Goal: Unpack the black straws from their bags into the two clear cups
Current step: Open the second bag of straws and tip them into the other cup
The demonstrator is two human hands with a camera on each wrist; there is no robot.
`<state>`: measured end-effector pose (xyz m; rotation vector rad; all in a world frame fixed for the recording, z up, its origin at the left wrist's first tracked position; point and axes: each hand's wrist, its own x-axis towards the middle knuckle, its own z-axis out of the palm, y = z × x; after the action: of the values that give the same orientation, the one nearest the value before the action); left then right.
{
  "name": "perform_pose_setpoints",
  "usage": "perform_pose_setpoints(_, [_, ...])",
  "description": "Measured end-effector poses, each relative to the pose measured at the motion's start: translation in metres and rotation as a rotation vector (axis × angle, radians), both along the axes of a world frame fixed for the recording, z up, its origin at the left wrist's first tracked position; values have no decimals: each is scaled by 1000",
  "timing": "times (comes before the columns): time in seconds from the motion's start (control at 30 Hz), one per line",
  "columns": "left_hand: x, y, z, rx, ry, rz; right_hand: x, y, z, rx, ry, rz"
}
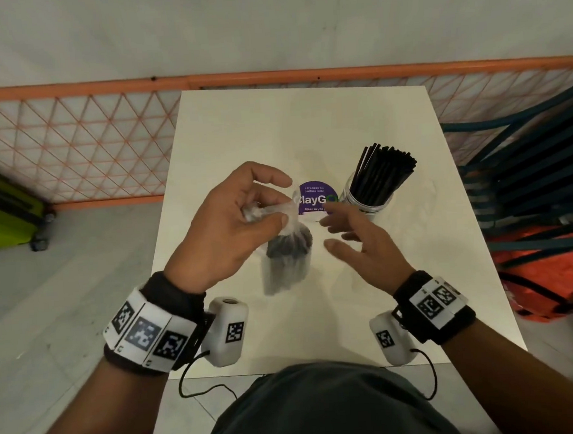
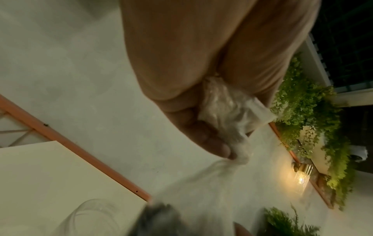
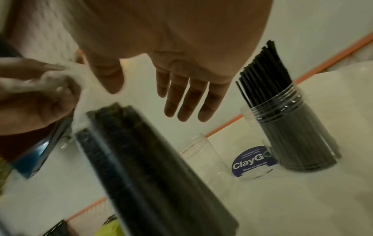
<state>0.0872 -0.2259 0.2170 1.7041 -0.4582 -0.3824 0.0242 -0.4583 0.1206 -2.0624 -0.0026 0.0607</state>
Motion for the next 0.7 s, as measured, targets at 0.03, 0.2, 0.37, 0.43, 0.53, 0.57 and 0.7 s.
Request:
perform_pose_setpoints(0.03, [1, 0, 0, 27, -24, 17, -1, 4, 1, -8, 31, 58])
perform_pose_setpoints(0.2, [-5, -5, 3, 142, -164, 25, 1, 27, -4, -82, 58, 116])
perform_pose_setpoints(0.37, [-3, -7, 5, 134, -191, 62, -2, 26, -1, -53, 42, 99])
perform_pose_setpoints(0.43, [-1, -8, 4, 132, -188, 67, 1, 25, -4, -63, 59, 109])
perform_pose_setpoints(0.53, [0, -12, 0, 123, -160, 73, 6, 30, -12, -101, 93, 121])
perform_pose_setpoints(0.57, [0, -14, -2, 126, -155, 76, 7, 33, -14, -130, 110, 127])
perform_pose_setpoints(0.7, [-4, -19, -8, 137, -125, 90, 11, 47, -22, -324, 113, 136])
